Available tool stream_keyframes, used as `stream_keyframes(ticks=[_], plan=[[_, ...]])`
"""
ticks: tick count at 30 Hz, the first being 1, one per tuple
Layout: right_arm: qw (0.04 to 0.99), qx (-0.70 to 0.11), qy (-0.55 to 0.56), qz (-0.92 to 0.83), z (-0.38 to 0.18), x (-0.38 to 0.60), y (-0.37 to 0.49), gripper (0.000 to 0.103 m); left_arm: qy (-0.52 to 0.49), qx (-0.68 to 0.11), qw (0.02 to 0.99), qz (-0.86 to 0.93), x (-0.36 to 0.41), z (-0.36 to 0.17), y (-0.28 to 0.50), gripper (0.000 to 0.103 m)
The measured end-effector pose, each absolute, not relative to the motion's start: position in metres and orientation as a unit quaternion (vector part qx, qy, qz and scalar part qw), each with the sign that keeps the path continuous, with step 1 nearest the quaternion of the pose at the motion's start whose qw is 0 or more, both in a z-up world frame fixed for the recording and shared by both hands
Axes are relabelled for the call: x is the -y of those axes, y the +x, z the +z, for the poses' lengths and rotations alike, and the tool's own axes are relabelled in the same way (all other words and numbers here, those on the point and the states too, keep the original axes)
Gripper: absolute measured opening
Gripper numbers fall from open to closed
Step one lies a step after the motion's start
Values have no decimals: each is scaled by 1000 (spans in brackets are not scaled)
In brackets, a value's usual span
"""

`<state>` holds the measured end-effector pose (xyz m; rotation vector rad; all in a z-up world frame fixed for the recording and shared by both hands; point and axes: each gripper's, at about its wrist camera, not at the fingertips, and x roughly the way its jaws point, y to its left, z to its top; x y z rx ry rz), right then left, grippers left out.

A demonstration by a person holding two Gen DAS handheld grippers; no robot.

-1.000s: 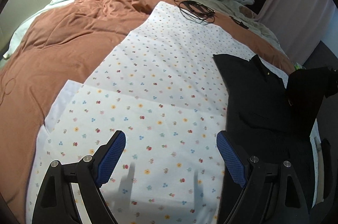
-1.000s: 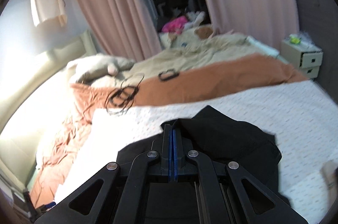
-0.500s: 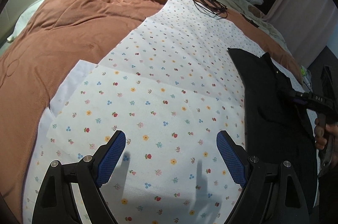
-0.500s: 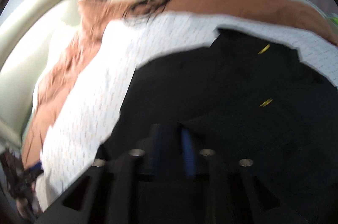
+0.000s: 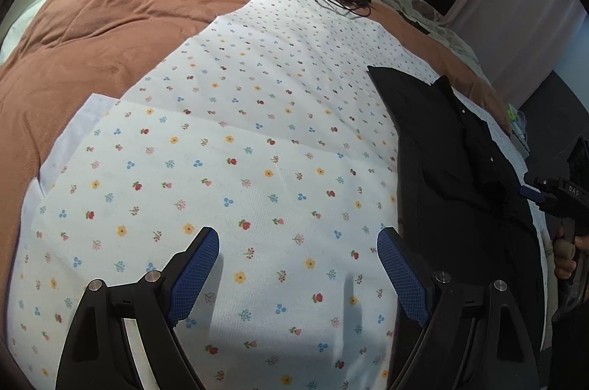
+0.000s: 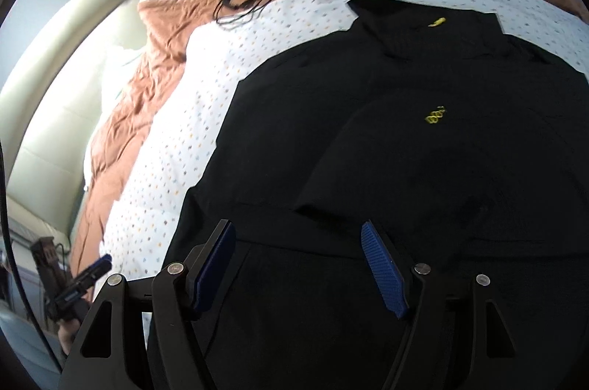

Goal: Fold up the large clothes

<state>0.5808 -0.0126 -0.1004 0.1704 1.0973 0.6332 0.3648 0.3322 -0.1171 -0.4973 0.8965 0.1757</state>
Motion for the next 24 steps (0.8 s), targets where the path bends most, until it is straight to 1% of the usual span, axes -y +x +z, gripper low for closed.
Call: stream_keyframes(ticks=[6, 11, 14, 15, 17, 18, 20, 24], plan=[[807, -529, 117, 236, -119, 51, 599, 71, -237, -431, 867, 80, -330, -119, 367, 89], [782, -569, 146, 209, -163, 58, 614, 71, -239, -434, 864, 87, -335, -122, 365, 89], [784, -568, 148, 203, -176, 53, 615, 71, -241, -435, 863, 92, -339, -123, 363, 89], [789, -564, 142, 200, -174, 50, 616, 62, -241, -435, 862, 93, -339, -123, 362, 89], [789, -568, 132, 193, -172, 48, 617, 32, -242, -435, 862, 94, -340, -122, 360, 89], [792, -565, 128, 193, -168, 47, 616, 23, -242, -434, 863, 94, -339, -122, 360, 89], [807, -546, 102, 199, -151, 40, 612, 16, -244, -432, 863, 93, -339, -121, 359, 89], [827, -513, 67, 221, -116, 20, 608, 10, -247, -430, 864, 90, -336, -119, 360, 89]])
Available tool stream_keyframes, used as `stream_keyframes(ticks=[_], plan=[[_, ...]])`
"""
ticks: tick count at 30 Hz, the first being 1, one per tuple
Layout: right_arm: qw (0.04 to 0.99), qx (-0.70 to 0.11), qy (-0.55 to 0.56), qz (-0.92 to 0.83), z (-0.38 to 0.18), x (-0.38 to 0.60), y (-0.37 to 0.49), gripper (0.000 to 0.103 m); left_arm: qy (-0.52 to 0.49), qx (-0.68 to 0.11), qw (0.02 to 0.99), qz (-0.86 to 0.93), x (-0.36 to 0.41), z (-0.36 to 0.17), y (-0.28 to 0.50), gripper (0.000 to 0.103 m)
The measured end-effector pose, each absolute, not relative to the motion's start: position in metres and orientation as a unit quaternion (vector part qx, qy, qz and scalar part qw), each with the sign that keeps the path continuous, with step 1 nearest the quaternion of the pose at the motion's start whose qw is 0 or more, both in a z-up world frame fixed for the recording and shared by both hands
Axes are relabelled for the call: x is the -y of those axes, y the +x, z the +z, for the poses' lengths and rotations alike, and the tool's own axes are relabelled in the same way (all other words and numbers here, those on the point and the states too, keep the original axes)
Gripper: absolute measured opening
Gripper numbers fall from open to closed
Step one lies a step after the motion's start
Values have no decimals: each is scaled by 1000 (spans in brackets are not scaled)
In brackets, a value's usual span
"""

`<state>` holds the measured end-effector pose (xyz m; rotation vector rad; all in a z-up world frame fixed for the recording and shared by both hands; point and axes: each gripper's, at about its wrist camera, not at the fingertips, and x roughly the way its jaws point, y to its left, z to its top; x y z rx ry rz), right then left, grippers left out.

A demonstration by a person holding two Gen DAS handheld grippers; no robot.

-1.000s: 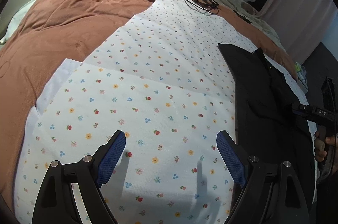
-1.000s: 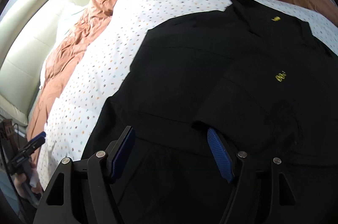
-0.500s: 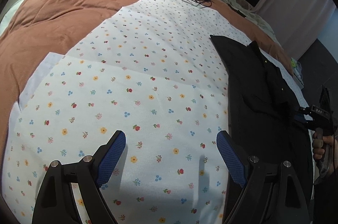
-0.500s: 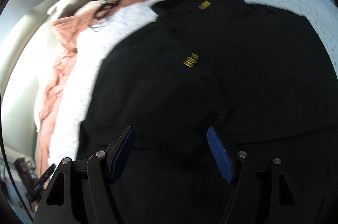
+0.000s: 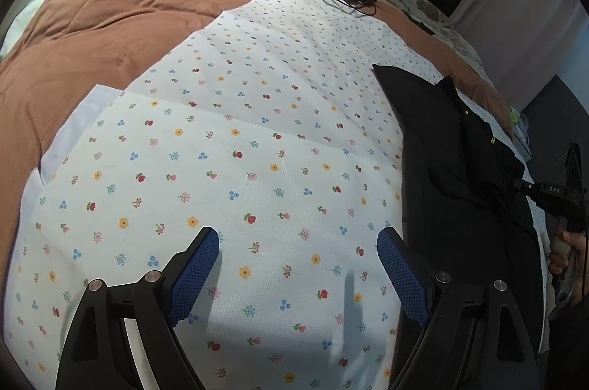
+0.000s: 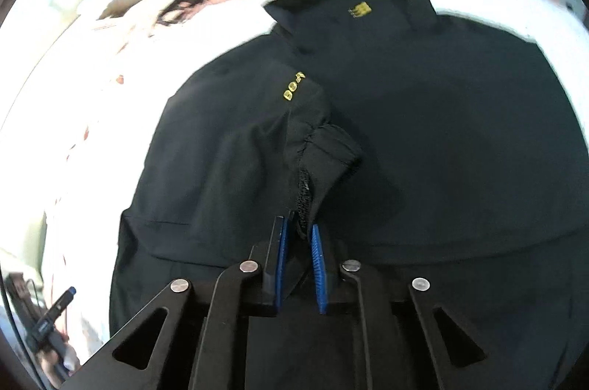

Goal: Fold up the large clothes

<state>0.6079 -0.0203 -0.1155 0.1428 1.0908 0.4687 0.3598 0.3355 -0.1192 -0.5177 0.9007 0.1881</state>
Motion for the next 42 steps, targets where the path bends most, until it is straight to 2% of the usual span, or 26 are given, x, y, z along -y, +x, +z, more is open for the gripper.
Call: stream_keyframes(ticks=[3, 13, 14, 17, 18, 27, 42], plan=[[835, -491, 47, 245, -88, -6, 611, 5, -245, -428, 866, 87, -333, -117, 358, 89], [828, -452, -38, 330, -50, -133, 585, 6, -245, -439, 858, 103, -335, -121, 343, 89], [820, -457, -42, 342, -50, -143, 581, 10, -246, -439, 858, 104, -336, -121, 341, 89], [803, -467, -44, 366, -52, -158, 569, 60, -248, -439, 857, 107, -337, -121, 335, 89], [809, -459, -47, 364, -51, -158, 563, 66, -249, -439, 856, 108, -336, -120, 333, 89], [818, -470, -38, 330, -59, -92, 564, 67, -249, -440, 857, 103, -318, -112, 324, 89], [857, -454, -1, 244, -57, 60, 518, 67, -232, -447, 858, 97, -265, -92, 303, 89]])
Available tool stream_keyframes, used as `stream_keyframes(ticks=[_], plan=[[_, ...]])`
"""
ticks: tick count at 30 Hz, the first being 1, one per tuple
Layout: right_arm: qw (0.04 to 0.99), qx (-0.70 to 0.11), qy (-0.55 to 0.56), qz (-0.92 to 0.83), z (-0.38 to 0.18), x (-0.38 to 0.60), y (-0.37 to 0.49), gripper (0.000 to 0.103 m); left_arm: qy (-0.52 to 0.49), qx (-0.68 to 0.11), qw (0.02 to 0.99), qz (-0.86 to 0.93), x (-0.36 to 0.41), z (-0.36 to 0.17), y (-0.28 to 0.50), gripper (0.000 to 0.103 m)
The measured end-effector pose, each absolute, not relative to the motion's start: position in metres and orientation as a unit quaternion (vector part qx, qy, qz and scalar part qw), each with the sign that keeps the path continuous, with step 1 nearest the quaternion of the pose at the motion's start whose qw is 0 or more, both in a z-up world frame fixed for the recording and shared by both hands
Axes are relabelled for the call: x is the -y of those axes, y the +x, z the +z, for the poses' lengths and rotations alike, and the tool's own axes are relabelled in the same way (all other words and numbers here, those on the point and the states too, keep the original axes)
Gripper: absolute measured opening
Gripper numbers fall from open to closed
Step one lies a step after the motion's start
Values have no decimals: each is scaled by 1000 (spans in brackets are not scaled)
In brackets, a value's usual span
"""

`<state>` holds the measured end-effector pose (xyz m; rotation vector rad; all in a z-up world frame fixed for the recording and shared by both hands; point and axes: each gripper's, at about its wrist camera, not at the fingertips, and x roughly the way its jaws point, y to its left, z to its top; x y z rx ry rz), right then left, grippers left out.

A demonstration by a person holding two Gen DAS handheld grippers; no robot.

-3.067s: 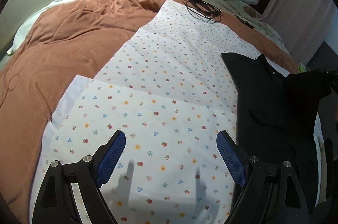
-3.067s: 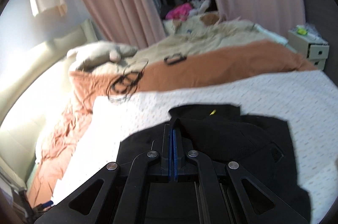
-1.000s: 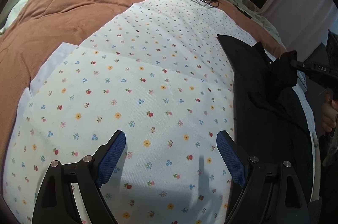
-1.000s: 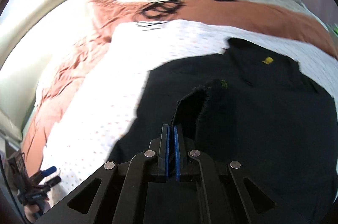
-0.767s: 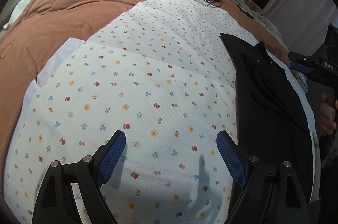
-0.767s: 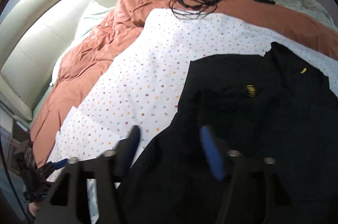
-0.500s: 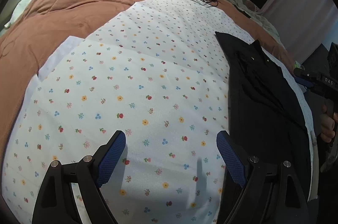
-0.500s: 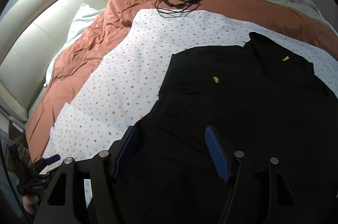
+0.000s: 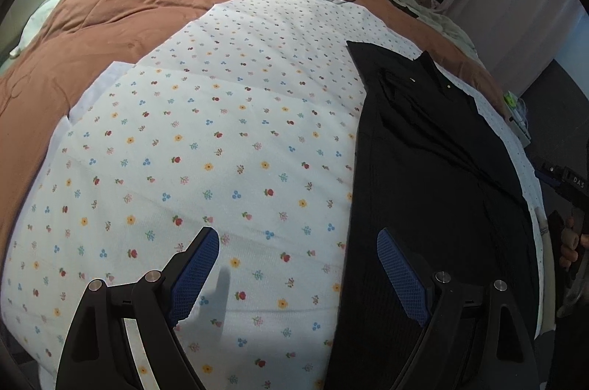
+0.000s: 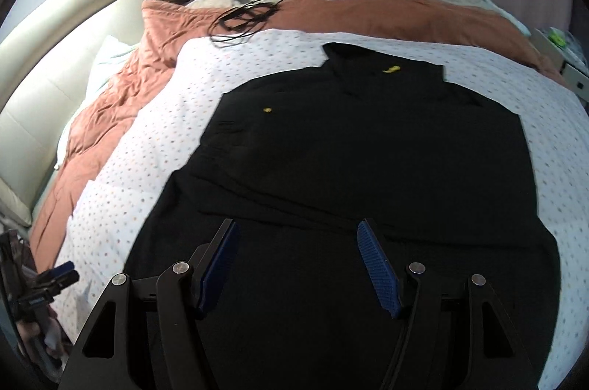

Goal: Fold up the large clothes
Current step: 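Open the right tool and pull both tools back from the jacket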

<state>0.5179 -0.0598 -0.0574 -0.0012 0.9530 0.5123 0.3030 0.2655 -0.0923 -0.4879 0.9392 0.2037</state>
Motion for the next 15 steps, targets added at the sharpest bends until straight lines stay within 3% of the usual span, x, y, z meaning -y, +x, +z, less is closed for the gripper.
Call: stream_keyframes(ticks=[15], plan=[[864, -469, 30, 180, -78, 204, 468, 67, -218, -456, 859, 84, -234, -93, 263, 89]])
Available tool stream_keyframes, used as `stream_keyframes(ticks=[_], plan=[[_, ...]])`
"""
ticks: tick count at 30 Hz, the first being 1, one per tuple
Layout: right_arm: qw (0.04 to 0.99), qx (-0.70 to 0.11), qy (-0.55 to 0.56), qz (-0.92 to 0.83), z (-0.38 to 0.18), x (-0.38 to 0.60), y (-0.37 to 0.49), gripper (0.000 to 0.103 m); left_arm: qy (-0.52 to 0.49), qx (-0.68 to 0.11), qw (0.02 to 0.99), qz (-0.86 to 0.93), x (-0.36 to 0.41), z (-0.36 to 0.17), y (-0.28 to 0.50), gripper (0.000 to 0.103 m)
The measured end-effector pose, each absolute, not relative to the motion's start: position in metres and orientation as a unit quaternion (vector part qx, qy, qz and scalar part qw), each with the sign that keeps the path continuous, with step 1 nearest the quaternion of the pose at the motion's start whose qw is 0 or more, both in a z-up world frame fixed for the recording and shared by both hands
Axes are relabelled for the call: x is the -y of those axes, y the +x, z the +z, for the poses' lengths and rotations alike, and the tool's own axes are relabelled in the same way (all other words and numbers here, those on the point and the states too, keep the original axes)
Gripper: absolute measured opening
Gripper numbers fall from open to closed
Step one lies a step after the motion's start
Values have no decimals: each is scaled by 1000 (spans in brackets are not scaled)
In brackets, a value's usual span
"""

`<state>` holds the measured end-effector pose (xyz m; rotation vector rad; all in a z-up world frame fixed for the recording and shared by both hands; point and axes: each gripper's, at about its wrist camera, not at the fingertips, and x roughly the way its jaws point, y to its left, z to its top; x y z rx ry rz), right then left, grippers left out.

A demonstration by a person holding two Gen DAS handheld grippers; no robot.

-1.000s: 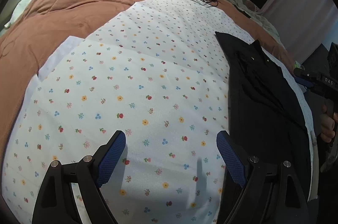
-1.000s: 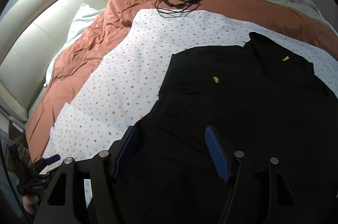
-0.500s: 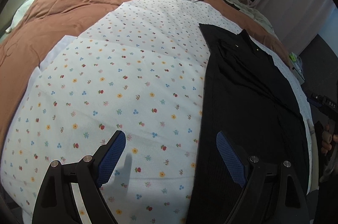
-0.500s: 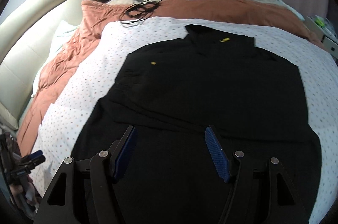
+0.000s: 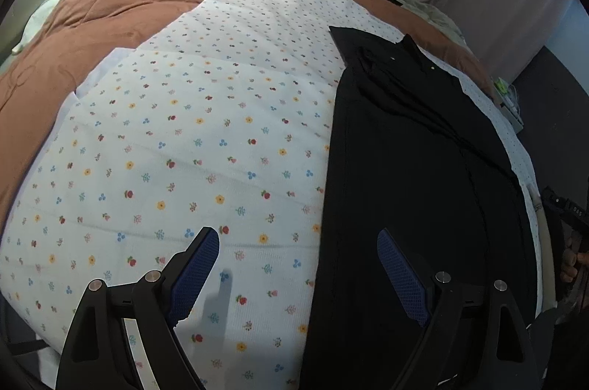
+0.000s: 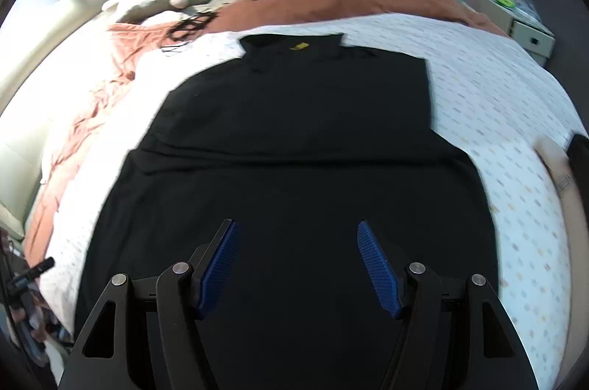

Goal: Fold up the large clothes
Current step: 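Open the right tool and pull both tools back from the jacket, then move both tools to the long side edge of the black jacket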

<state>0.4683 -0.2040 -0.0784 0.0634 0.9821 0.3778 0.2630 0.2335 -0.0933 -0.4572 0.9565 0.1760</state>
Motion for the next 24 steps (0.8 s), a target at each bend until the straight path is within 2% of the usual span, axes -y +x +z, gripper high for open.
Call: stream_keyframes(ticks=[5, 9, 13, 16, 24], plan=[[869, -473, 36, 142, -96, 258, 446, 68, -215, -460, 857, 85, -228, -103, 244, 89], [874, -470, 46, 112, -108, 300, 427, 77, -229, -468, 850, 71, -223, -112, 230, 89], [874, -476, 38, 86, -123, 330, 408, 77, -233, -480, 845, 45, -212, -122, 214, 88], [870, -483, 48, 82, -137, 351, 389, 77, -232, -487, 841, 37, -206, -129, 202, 78], [855, -506, 70, 86, -168, 387, 350, 77, -253, -492, 833, -5, -197, -134, 179, 69]])
